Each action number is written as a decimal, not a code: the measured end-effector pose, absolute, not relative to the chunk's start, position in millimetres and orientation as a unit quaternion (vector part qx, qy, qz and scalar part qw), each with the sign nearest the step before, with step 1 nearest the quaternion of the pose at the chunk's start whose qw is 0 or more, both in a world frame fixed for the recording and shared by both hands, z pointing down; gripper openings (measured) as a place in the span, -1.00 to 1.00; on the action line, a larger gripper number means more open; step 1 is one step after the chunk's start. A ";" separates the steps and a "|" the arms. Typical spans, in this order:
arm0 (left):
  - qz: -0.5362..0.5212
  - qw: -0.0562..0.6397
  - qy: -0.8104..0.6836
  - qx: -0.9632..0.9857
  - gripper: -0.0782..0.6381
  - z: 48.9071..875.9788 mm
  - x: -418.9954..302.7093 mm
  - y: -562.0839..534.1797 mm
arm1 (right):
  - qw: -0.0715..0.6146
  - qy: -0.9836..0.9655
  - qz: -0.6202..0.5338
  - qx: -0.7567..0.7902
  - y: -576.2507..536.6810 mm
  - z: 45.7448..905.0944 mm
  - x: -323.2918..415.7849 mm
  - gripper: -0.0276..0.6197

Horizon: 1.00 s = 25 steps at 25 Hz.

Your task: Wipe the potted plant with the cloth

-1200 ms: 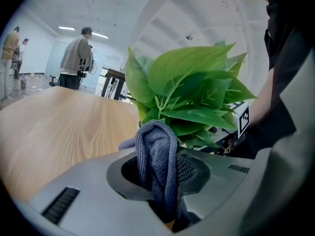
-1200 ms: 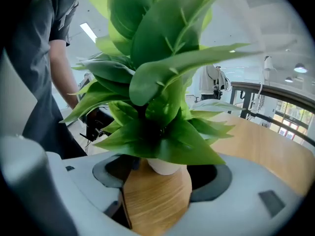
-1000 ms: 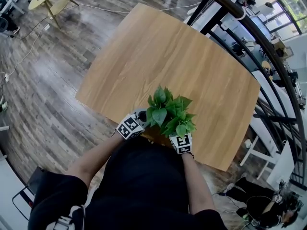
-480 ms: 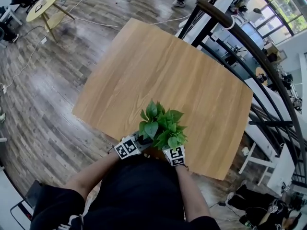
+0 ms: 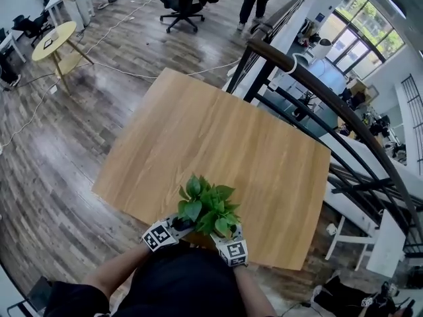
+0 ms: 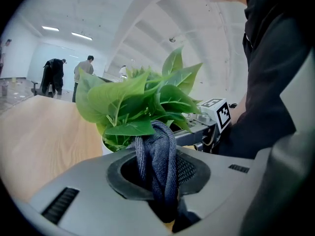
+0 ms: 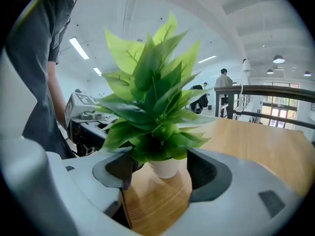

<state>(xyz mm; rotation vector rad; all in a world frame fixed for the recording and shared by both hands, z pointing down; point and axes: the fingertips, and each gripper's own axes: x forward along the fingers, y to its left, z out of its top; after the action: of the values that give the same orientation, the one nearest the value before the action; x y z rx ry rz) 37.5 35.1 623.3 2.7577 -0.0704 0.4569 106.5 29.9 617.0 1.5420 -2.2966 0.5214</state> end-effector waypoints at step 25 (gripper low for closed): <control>-0.057 0.118 -0.188 0.973 -0.53 397.8 1.1 -32.0 | -0.109 -0.758 0.030 0.642 58.7 350.0 151.5 -0.73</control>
<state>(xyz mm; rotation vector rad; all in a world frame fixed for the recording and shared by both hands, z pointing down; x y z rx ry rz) 1.1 -32.0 397.8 2.8470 -0.5499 -0.1656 151.5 58.7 350.0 2.1712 -2.5617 0.1013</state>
